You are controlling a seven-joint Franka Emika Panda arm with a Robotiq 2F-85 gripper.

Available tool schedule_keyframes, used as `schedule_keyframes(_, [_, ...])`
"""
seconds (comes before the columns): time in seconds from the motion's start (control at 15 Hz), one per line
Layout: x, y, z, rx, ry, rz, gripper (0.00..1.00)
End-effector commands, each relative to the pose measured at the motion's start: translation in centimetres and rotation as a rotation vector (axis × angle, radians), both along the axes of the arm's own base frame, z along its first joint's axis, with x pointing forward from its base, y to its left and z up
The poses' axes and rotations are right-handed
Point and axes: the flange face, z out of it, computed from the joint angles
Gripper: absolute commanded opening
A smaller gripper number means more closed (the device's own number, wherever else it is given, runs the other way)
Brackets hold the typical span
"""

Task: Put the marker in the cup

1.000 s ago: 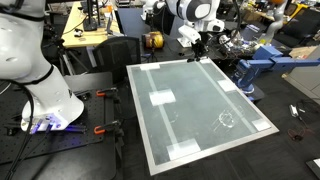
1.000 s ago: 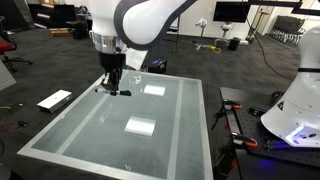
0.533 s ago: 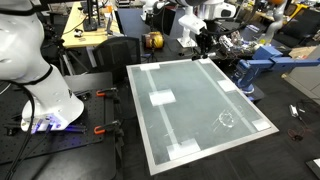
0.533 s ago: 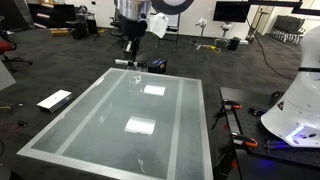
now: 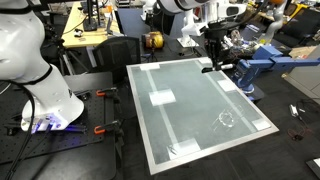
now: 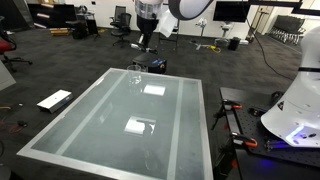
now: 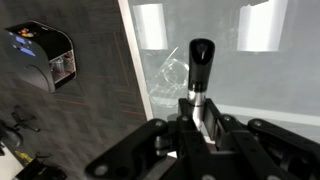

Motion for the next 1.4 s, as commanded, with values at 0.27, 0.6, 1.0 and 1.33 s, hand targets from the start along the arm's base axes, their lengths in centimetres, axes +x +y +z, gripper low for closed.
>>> schedule_keyframes(0.27, [0.8,0.2,-2.5,-0.183,-0.183,-0.239,0.05])
schedule_keyframes(0.6, [1.6,0.8,-5.3,-0.266,-0.292,-0.402,0.05])
schedule_keyframes(1.0, [3.3,1.4,-7.6,-0.318,-0.411,-0.553,0.05])
schedule_keyframes(1.33, [3.1,1.5,-8.6,-0.293,-0.397,-0.550,0.19])
